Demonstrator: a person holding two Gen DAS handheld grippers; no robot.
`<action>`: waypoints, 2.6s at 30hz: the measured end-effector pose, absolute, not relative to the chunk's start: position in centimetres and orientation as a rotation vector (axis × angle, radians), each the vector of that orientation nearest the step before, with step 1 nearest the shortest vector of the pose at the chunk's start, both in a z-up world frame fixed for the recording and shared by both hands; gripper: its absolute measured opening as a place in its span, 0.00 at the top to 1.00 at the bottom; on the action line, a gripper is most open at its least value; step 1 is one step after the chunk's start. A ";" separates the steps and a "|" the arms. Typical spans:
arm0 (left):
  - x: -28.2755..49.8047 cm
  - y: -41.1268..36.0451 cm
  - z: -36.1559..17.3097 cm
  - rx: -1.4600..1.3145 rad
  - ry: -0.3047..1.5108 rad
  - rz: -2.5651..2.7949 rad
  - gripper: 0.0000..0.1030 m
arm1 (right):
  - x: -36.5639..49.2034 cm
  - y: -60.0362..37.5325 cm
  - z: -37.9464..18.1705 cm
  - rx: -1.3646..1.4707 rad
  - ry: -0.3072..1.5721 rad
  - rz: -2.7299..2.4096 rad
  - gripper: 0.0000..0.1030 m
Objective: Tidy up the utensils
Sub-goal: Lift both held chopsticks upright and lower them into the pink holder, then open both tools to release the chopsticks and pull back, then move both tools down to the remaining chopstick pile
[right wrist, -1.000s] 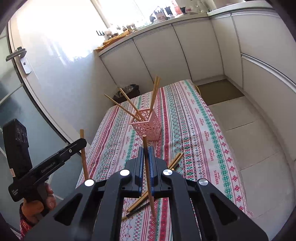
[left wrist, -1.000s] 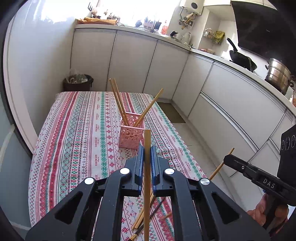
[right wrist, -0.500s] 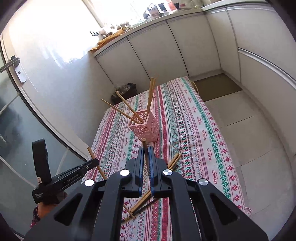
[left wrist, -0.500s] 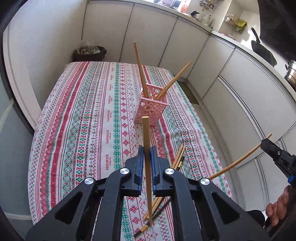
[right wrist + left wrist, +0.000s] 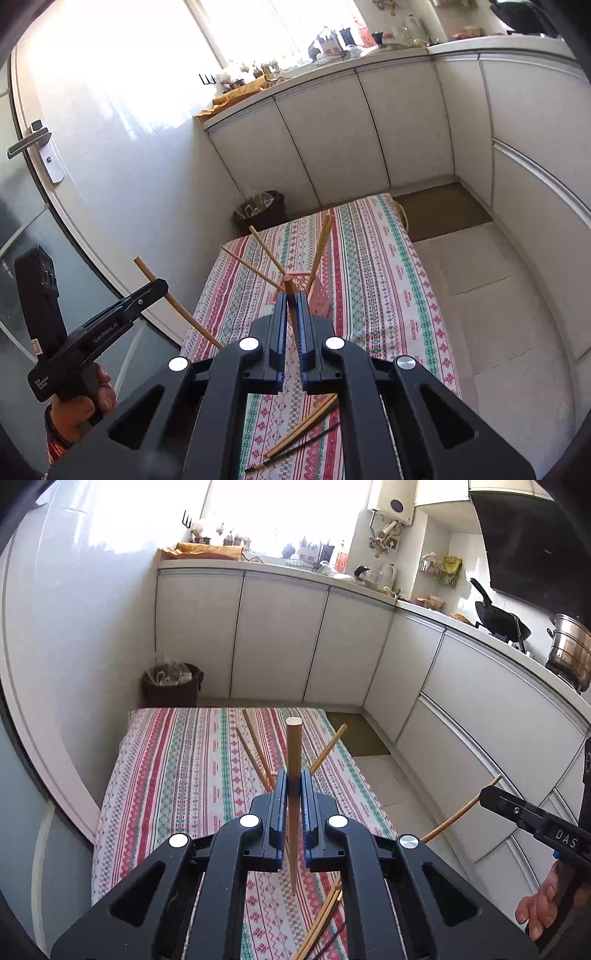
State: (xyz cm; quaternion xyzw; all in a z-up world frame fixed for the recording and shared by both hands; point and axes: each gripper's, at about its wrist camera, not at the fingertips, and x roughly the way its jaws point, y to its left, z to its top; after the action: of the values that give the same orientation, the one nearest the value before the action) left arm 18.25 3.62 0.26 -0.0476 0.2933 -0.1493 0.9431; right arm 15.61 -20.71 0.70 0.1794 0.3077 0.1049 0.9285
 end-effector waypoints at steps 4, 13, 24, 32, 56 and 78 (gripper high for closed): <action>20.4 2.6 2.0 -0.098 0.535 -0.297 0.94 | 17.6 -20.6 3.4 0.335 0.571 0.213 0.94; 26.4 0.7 3.2 -0.077 0.477 -0.270 0.94 | 22.6 -20.3 6.7 0.296 0.476 0.219 0.94; 28.6 3.4 -2.6 -0.196 0.590 -0.235 0.78 | 27.7 -18.4 4.7 0.269 0.498 0.208 0.94; 24.6 9.1 0.0 -0.334 0.505 -0.190 0.63 | 29.7 -16.2 2.8 0.252 0.529 0.202 0.94; 23.6 6.4 -1.6 -0.241 0.614 -0.196 0.37 | 26.2 -17.1 -1.8 0.237 0.620 0.134 0.53; 23.1 1.4 -8.7 0.029 0.991 -0.263 0.07 | 16.1 -24.8 -9.7 0.419 0.743 -0.062 0.10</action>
State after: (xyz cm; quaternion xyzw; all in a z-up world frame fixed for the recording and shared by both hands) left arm 23.12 1.38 -8.73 0.0138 0.4741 -0.1260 0.8713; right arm 16.14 -24.85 -9.71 0.2033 0.3603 -0.0299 0.9099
